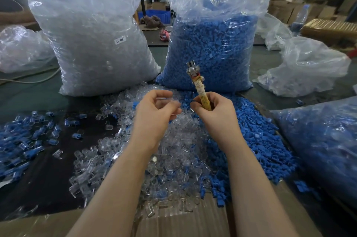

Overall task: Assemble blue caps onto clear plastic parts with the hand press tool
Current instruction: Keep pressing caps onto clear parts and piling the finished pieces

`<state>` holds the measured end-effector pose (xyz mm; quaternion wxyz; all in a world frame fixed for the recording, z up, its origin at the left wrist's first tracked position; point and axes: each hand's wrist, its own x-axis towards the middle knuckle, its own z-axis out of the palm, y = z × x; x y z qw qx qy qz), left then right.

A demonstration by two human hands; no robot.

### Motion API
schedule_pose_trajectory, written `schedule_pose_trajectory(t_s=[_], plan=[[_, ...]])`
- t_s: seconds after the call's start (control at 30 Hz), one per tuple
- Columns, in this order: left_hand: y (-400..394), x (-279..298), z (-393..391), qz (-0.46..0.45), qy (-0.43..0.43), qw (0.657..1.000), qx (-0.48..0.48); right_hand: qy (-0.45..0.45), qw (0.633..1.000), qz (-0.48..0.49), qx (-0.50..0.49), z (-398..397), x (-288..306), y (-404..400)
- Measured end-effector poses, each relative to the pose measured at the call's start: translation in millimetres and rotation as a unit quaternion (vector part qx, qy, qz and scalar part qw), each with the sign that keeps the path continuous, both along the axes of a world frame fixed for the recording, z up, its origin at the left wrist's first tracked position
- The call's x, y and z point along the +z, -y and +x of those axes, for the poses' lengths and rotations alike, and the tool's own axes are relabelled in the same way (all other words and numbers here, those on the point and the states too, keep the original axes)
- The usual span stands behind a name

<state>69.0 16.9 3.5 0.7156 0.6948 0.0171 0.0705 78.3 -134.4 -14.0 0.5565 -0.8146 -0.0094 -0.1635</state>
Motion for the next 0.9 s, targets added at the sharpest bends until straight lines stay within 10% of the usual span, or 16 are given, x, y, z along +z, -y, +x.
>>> schedule_pose_trajectory(t_s=[0.4,0.9], plan=[[4.0,-0.9,-1.5,0.131,0.083,0.984,0.085,0.002,1.000,-0.005,-0.002,-1.3,0.4,0.2],[4.0,-4.8,-0.7,0.049,0.049,0.994,0.086,0.031,0.999,0.023,0.026,-3.4,-0.3,-6.3]])
